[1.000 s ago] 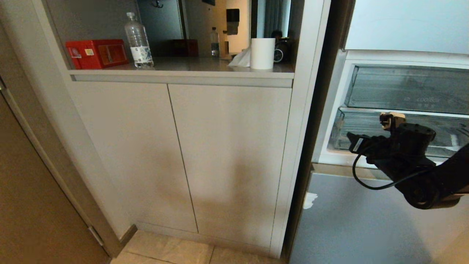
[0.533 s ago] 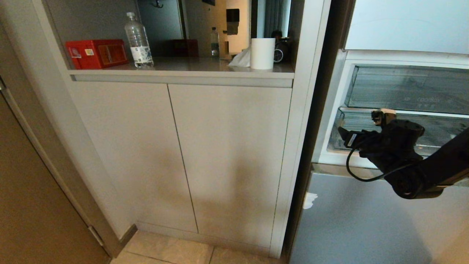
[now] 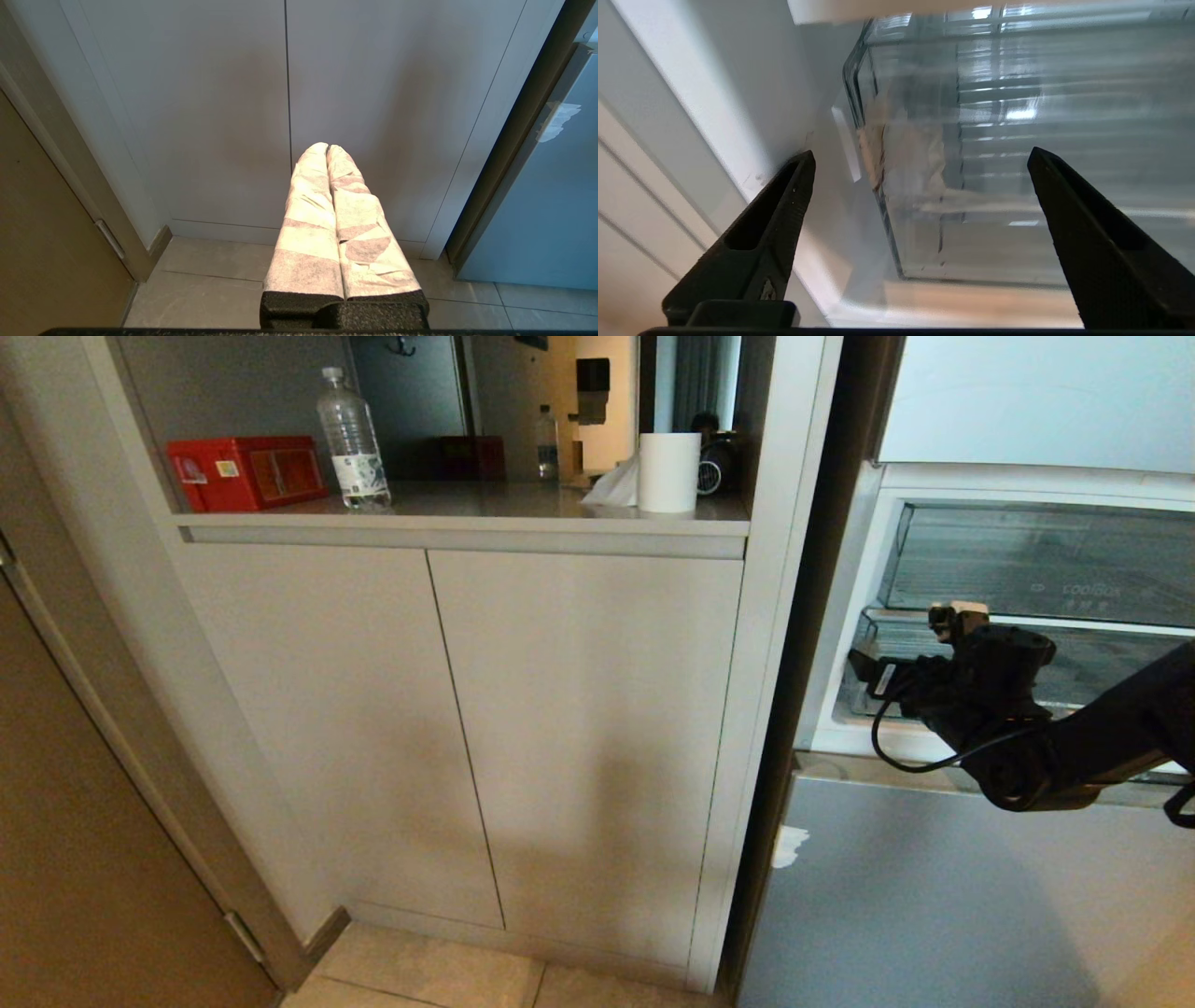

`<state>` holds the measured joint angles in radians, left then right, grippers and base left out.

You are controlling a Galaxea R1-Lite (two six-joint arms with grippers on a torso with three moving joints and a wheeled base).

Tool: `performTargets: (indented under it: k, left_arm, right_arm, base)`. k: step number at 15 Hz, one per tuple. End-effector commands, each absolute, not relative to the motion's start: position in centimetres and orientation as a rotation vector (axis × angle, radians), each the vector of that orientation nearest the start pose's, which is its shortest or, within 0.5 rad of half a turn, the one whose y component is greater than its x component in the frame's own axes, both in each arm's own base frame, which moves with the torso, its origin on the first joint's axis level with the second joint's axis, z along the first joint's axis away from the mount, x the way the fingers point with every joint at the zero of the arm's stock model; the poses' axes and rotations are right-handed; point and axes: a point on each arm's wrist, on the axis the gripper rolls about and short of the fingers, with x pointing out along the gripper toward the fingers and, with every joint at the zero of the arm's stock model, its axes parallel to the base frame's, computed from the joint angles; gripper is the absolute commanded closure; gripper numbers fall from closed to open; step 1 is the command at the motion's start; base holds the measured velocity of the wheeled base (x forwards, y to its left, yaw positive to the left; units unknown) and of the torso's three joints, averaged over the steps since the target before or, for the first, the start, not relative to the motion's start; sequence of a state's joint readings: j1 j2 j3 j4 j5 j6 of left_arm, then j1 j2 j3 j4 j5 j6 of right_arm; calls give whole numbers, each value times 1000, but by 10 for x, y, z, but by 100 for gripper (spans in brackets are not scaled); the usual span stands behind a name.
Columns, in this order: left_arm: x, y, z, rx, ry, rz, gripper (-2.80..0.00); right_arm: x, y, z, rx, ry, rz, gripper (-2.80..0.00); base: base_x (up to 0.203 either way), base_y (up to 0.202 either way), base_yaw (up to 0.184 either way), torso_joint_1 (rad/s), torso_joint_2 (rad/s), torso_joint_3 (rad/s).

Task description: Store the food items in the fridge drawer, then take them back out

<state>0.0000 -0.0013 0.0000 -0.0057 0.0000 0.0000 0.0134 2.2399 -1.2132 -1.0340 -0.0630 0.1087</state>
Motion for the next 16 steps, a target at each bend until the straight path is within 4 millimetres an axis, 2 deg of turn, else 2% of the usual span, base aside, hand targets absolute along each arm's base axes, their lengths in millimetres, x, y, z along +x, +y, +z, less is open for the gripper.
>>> performTargets:
  k: [1,5,9,16]
  left_arm:
    - [-23,0,76,0,-6,0,0]
    - [-23,0,76,0,-6,0,0]
    - [-23,0,76,0,-6,1,0]
    - [-23,0,76,0,-6,0,0]
  right_arm:
    - [449,4,125,105,-18,-51,-280]
    - [451,-2,125,100,-21,-66,-280]
    - [454,-10,117,100,-4,-88,-280]
    - [456,-10,114,98,-1,-92,-280]
  base:
    - [0,0,0,0,0,0]
    - [0,0,0,0,0,0]
    - [0,0,0,0,0,0]
    - [0,0,0,0,0,0]
